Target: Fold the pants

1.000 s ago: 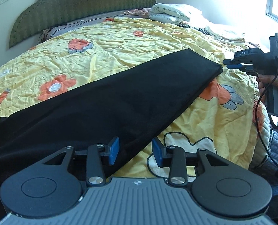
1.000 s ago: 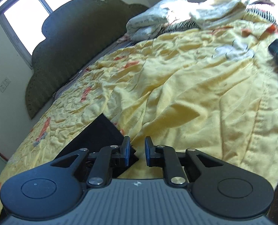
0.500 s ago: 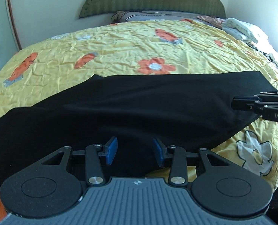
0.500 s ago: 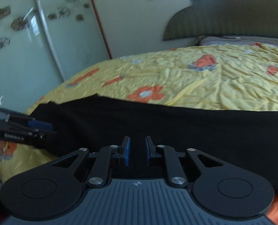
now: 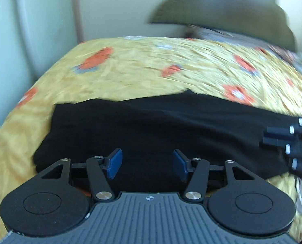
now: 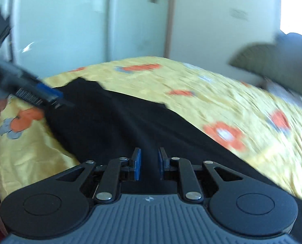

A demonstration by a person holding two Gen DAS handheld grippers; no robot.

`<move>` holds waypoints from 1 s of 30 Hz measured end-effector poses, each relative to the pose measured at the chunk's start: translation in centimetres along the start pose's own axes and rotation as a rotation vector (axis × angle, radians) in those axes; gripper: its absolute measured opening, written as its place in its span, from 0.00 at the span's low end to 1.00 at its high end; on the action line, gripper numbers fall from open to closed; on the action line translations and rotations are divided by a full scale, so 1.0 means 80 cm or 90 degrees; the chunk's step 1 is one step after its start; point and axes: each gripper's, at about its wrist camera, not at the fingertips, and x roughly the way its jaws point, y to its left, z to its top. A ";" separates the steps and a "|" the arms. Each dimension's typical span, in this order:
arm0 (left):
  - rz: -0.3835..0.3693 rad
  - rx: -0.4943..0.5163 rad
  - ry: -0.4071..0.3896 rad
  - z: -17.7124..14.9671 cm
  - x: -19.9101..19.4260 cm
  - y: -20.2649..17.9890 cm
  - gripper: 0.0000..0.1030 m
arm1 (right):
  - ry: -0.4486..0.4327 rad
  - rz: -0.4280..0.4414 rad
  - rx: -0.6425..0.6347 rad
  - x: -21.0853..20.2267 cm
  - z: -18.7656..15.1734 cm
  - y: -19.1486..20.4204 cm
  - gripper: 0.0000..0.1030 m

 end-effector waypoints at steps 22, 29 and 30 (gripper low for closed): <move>-0.104 -0.629 0.061 -0.037 0.048 0.219 0.63 | -0.038 0.064 -0.472 0.158 0.052 0.255 0.37; -0.064 -0.612 0.010 -0.041 0.040 0.213 0.18 | -0.060 0.056 -0.427 0.164 0.052 0.258 0.16; -0.056 -0.604 -0.004 -0.042 0.034 0.212 0.15 | -0.059 0.066 -0.412 0.164 0.055 0.256 0.15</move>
